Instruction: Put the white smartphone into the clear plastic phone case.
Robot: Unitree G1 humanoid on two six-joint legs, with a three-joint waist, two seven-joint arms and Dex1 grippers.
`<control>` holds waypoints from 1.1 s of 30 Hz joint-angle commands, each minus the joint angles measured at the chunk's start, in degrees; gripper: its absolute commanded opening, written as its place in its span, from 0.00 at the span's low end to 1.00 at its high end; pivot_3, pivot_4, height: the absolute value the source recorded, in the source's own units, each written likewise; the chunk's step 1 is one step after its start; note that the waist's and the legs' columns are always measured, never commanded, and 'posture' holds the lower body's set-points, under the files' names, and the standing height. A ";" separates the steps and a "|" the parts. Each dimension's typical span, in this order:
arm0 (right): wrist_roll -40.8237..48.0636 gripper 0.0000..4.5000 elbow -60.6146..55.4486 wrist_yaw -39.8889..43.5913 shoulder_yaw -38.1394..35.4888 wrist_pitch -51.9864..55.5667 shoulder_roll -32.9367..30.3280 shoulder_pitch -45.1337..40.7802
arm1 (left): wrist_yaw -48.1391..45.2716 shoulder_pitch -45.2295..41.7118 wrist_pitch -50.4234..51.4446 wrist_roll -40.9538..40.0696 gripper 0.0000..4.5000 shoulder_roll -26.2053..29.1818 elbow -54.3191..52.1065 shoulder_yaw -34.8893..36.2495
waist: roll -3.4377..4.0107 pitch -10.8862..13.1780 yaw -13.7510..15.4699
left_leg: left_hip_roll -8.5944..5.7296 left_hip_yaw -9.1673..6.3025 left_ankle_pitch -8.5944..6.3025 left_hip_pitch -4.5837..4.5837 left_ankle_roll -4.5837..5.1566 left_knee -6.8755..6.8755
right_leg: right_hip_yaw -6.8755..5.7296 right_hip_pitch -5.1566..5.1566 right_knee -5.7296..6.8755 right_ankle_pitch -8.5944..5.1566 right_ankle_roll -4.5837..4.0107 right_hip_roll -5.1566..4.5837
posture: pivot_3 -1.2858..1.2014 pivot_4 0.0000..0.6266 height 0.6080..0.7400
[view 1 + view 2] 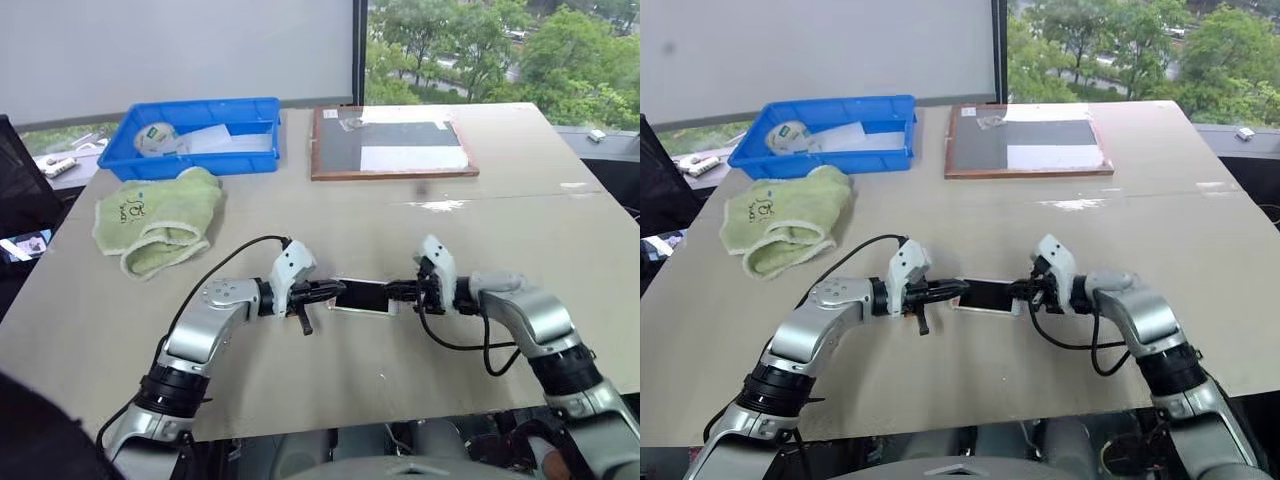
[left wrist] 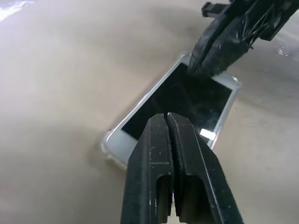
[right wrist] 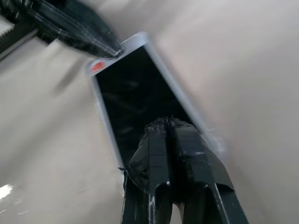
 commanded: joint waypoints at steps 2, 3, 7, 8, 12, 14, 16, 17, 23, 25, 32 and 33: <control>-1.38 0.00 -2.14 -4.22 -2.89 -3.94 -0.16 4.22 | 0.18 -0.18 -1.49 -1.88 0.02 -0.52 -1.86 2.13 | 0.22 0.79 -0.19 | -0.01 0.01 0.01 -0.51 0.01 0.00 | -0.05 -0.52 -0.01 0.02 0.03 0.00 | 0.52 0.24 1.00; -0.87 0.00 -3.55 -4.24 -3.77 -4.94 -0.12 4.62 | 0.19 -0.11 -1.83 -2.18 0.02 -0.71 -1.78 2.45 | 0.08 1.00 -0.19 | -0.08 0.06 0.03 -0.87 0.03 0.01 | -0.09 -0.90 0.07 0.17 0.26 0.06 | 0.52 0.24 1.00; 0.65 0.00 -8.28 -3.64 -6.56 -10.35 -0.87 6.65 | 0.05 0.56 -3.14 -4.71 0.02 -1.85 -3.01 4.44 | -0.09 1.88 -0.19 | -0.45 -0.04 0.11 -0.90 0.16 0.06 | -0.17 -0.95 0.44 0.53 0.65 0.42 | 0.52 0.24 1.00; 0.75 0.00 -9.34 -3.39 -6.99 -11.67 -1.24 7.15 | 0.33 0.62 -3.20 -5.46 0.02 -2.26 -3.30 5.06 | -0.09 2.07 -0.12 | -0.47 -0.09 0.08 -0.96 0.11 0.06 | -0.17 -0.98 0.43 0.53 0.65 0.46 | 0.52 0.24 1.00; 0.52 0.00 -12.74 -3.94 -8.14 -14.44 -2.83 7.89 | 1.29 0.26 -4.11 -7.59 0.02 -3.86 -3.51 7.52 | -0.31 2.55 -0.14 | -0.53 0.06 0.09 -1.70 0.08 0.20 | -0.29 -1.44 0.36 0.54 0.68 0.50 | 0.52 0.24 1.00; 0.79 0.00 -14.07 -4.87 -9.40 -14.93 -3.18 7.54 | 2.20 -0.73 -4.00 -8.95 0.02 -4.99 -2.97 9.27 | -0.44 2.72 -0.25 | -0.54 0.15 0.22 -1.70 -0.14 0.20 | -0.27 -1.44 0.35 0.54 0.69 0.50 | 0.52 0.24 1.00; 1.24 0.14 -15.02 -5.57 -10.67 -15.60 -3.16 7.26 | 3.05 -1.51 -3.84 -9.87 0.00 -5.70 -2.47 10.64 | -0.58 2.88 -0.24 | -0.54 0.15 0.22 -1.69 -0.14 0.20 | -0.28 -1.44 0.36 0.54 0.69 0.50 | 0.52 0.24 1.00; 1.73 0.22 -15.62 -5.65 -11.31 -15.33 -3.41 7.14 | 3.41 -1.94 -3.60 -10.73 0.00 -6.07 -2.32 11.60 | -0.63 2.95 -0.24 | -0.54 0.15 0.21 -1.67 -0.13 0.20 | -0.28 -1.43 0.37 0.54 0.69 0.52 | 0.52 0.24 1.00; 4.48 0.86 -20.09 -3.38 -15.37 -13.51 -8.72 8.67 | 3.54 -3.13 -2.26 -12.99 0.59 -4.84 -1.82 14.32 | -0.67 3.13 -0.16 | -0.52 0.11 0.08 -1.68 0.09 0.50 | -0.27 -1.42 0.62 0.55 0.71 0.52 | 0.52 0.24 1.00; 5.45 0.99 -21.26 -2.09 -16.93 -13.28 -11.27 10.02 | 3.11 -2.71 -1.83 -13.48 0.72 -3.82 -1.98 14.82 | -0.72 3.16 -0.13 | -0.52 0.09 0.08 -1.68 0.10 0.61 | -0.26 -1.43 0.77 0.54 0.71 0.50 | 0.52 0.24 1.00; 10.91 1.00 -25.63 2.58 -25.82 -12.97 -18.84 18.91 | 1.04 3.66 -0.44 -14.85 0.99 2.46 -7.79 16.94 | -0.73 3.23 -0.29 | -0.48 0.11 0.07 -1.64 0.09 0.89 | -0.18 -1.43 1.09 0.54 0.70 0.51 | 0.52 0.24 1.00; 10.31 1.00 -26.47 3.28 -27.22 -14.73 -19.66 21.16 | 0.58 5.32 -0.55 -14.94 0.99 3.68 -8.99 17.50 | -0.73 3.23 -0.25 | -0.46 0.11 0.07 -1.63 0.09 0.93 | -0.17 -1.44 1.13 0.54 0.69 0.51 | 0.52 0.24 1.00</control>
